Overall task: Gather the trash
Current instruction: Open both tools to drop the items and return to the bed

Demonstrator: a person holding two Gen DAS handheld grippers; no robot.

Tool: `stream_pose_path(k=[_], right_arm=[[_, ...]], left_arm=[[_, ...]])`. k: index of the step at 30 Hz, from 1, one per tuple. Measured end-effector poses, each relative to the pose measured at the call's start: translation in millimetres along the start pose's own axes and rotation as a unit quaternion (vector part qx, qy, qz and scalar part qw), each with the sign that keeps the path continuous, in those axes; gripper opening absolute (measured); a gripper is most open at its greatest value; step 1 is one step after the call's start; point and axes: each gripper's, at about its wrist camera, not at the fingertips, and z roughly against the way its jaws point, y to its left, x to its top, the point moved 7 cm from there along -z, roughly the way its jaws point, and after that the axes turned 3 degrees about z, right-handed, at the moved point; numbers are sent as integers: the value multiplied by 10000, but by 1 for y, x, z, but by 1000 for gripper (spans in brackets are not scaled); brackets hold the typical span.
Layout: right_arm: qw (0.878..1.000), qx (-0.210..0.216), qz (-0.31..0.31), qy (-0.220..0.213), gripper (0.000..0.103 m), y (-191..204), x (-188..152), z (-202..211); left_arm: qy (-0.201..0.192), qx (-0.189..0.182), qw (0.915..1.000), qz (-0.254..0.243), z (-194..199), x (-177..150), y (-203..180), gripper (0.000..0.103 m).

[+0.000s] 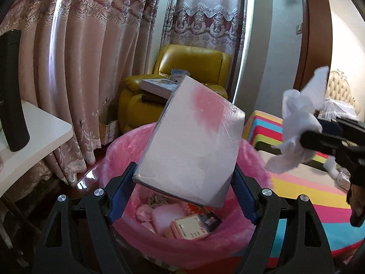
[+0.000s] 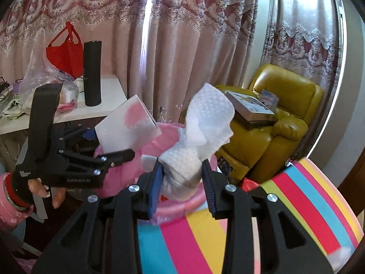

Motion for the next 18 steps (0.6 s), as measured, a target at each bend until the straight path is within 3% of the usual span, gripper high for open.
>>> stream_pose_path(k=[2,3,4,5,13,18], right_arm=[[9999,105,57,32,36,3,5,-13],[9997,235,87,64,44,5,9,-22],[9996,249,113,78,60,5,11,-27],[9997,205,126,71,66,3,12,-29],[9998,-71,-95,-188,72,-15,2,7],[9988,-416,-178,-205,78,-25,-34,52]], left_arm=[[63,50,10000,-32,-7,0,4,75],[85,148,9998,-40,-10,-3,6,76],[98,239,9997,-37,-12,-4,9,76],[100,285,9995,-29,-12,-6,12,81],[-119,779,9969,-74,11,-13,21,93],[-106,598,9980,-155,16,-17,-12,93]])
